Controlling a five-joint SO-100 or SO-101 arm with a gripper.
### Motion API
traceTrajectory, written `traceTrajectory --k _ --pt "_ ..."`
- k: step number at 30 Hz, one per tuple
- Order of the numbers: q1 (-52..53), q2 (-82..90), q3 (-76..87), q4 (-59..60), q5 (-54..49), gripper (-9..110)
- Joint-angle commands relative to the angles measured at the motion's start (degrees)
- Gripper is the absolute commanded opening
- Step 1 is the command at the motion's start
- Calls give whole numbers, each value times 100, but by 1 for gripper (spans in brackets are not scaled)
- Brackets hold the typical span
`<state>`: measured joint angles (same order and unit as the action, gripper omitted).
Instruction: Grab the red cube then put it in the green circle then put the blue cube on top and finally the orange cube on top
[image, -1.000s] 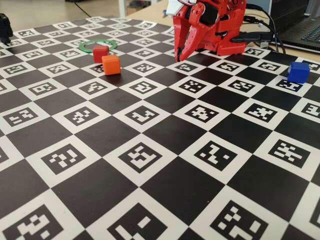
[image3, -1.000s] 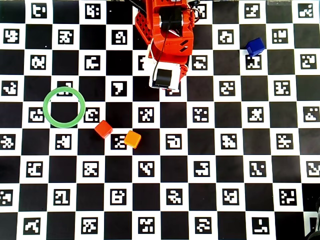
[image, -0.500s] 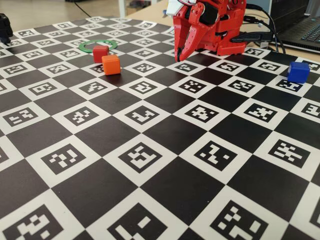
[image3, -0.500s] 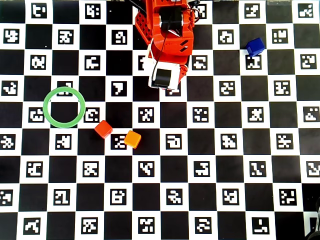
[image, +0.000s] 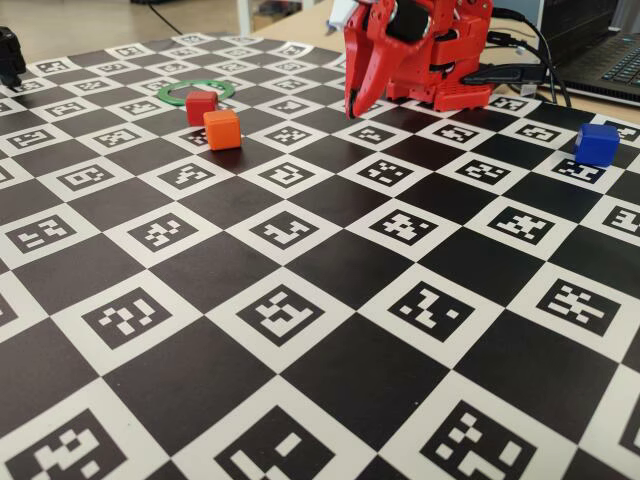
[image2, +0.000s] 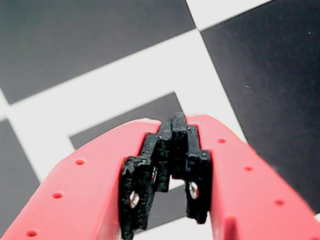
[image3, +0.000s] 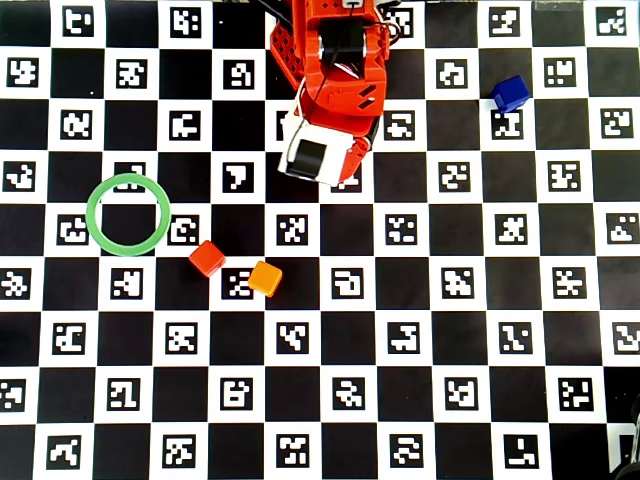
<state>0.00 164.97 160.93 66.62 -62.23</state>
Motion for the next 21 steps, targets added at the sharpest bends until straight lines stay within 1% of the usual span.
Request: traceTrajectory --k 1,3,7,11,15,17,18,21 --pt "167 -1327 -2443 308 686 -6" --pt "308 -1969 -3313 448 1195 -6" --pt "826 -3103 -5001 835 2979 -2" --pt "1362 -4052 -6390 1389 4184 1" --pt "1960 -4685 -7207 1652 5353 10" --pt "2312 -4975 -7506 1846 6275 14" --pt "2452 -5133 -7673 1951 6565 16" --pt "2593 -5432 -7884 2065 6961 20"
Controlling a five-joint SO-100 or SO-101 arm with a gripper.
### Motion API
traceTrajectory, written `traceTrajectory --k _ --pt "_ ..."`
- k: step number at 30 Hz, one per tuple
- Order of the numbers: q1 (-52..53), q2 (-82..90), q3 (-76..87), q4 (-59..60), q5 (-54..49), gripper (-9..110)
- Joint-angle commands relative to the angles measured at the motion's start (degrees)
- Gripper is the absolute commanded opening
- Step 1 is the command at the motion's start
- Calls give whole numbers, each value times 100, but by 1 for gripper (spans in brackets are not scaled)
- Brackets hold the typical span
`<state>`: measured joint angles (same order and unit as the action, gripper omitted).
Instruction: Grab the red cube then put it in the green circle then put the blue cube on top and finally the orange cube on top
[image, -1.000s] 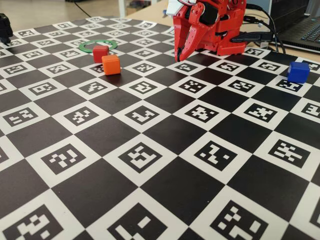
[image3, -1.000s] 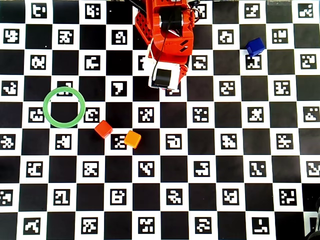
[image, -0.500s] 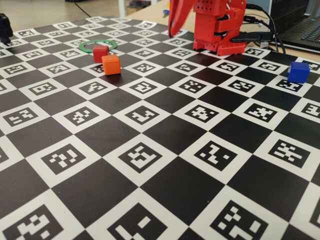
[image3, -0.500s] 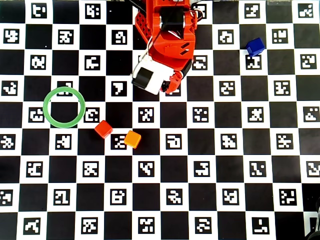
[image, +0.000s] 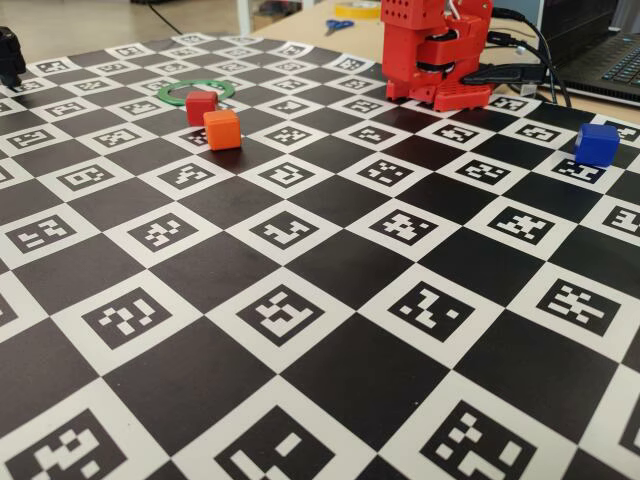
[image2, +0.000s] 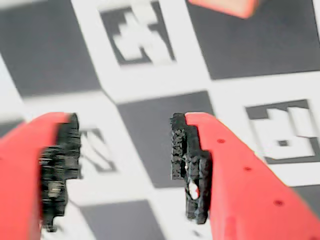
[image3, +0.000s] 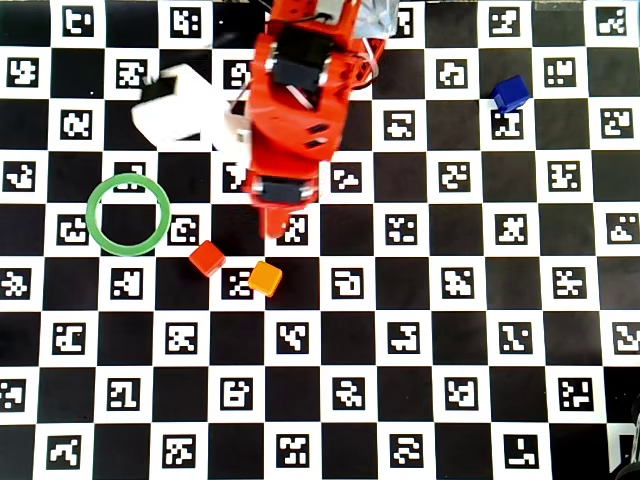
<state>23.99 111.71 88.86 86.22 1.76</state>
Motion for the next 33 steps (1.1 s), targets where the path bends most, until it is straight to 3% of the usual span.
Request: traceTrajectory --k 1,10,33 --pt "211 -202 -703 132 659 22" --pt "571 -1011 -633 264 1705 39" --pt "703 -2426 1371 -2145 1503 43"
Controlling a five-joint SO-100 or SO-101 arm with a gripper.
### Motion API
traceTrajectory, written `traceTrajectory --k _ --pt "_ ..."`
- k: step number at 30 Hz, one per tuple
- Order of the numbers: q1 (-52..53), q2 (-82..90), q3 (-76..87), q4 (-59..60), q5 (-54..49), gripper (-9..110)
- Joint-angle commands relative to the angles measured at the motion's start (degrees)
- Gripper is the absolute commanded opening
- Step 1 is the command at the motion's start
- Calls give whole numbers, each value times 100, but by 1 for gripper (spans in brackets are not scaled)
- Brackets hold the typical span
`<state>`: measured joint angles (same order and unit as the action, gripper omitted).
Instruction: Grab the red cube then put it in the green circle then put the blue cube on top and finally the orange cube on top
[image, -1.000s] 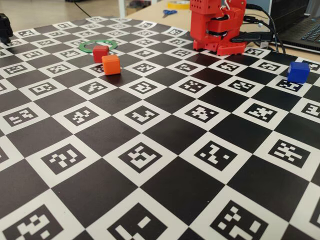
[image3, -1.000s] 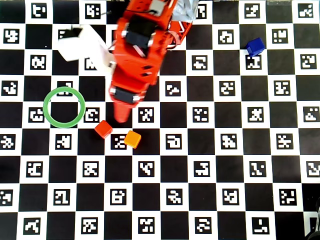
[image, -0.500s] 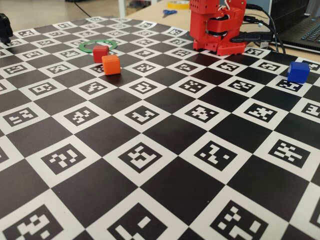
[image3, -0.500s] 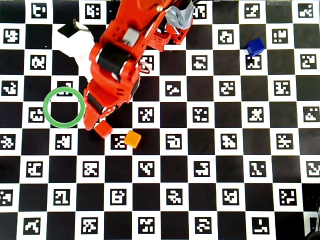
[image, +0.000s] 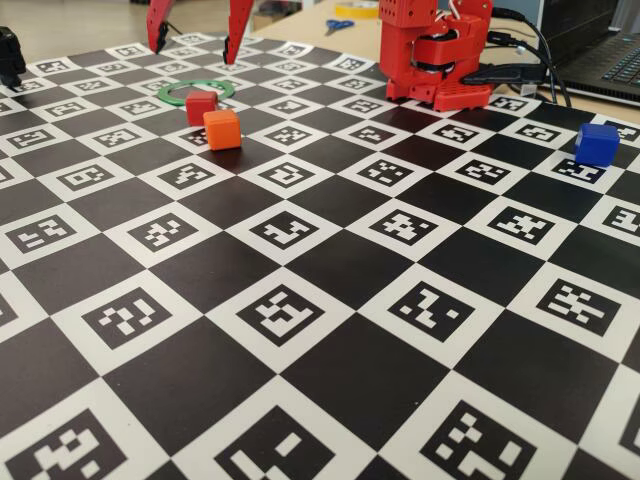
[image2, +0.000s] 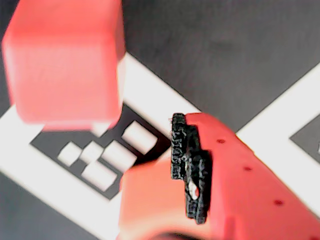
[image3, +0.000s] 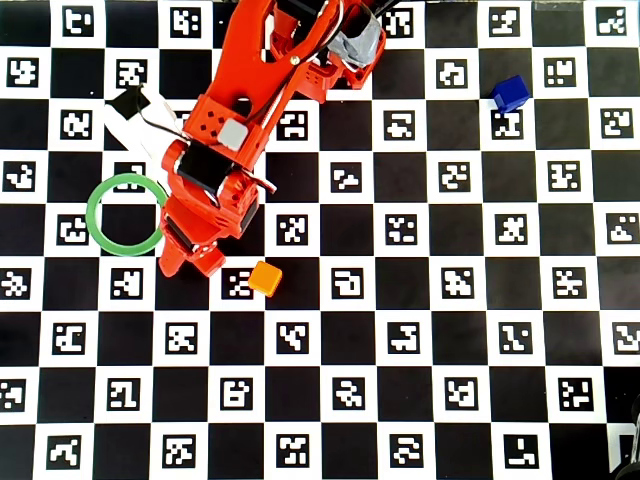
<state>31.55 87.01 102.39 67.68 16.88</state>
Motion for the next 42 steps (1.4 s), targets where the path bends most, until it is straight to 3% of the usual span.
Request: traceTrajectory --k 1,42 --pt "-53 -9 70 -360 -9 43" --pt "26 -853 -237 -1204 -70 40"
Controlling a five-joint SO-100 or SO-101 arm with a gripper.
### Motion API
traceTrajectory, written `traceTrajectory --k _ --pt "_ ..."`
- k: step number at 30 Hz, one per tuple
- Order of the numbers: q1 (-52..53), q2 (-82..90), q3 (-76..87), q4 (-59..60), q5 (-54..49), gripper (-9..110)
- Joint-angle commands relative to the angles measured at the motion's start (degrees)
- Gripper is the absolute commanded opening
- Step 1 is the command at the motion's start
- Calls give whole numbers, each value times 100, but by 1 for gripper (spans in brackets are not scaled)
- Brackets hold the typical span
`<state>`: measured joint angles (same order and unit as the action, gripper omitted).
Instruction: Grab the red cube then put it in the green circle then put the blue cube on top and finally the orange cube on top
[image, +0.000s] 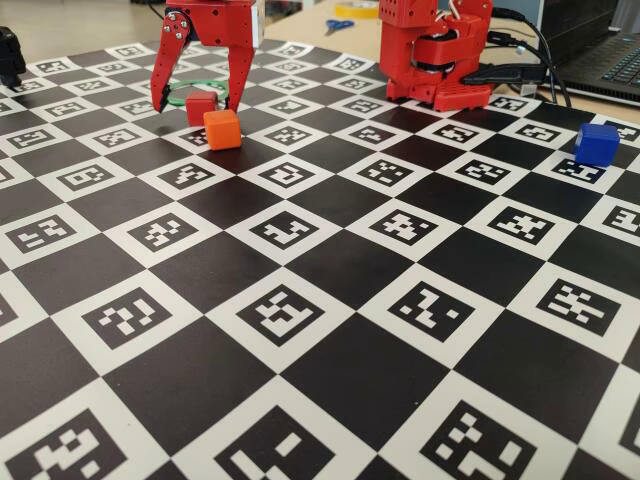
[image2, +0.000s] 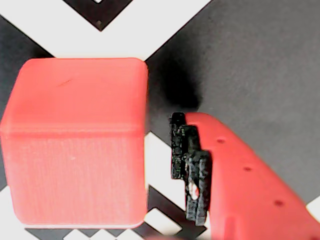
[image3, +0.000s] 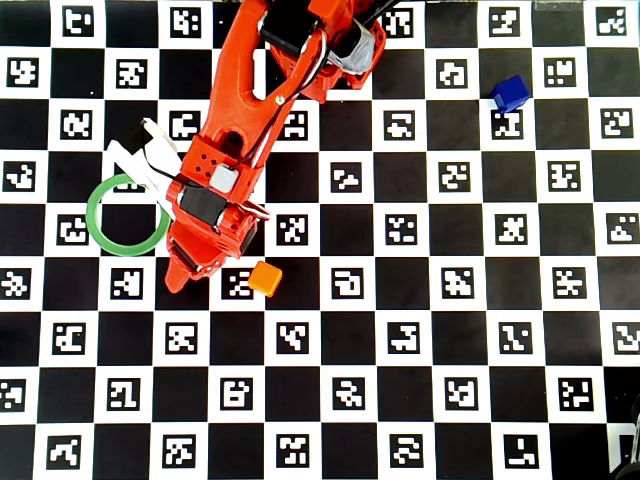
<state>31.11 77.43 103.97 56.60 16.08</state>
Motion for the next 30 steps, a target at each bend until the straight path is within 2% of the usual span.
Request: traceTrajectory --k 1,13,22,30 --pt "70 105 -387 -132 0 37" --pt "114 105 -334 -220 -88 14" --pt "141 633 -431 97 -431 10" --pt "185 1608 -940 1116 -879 7"
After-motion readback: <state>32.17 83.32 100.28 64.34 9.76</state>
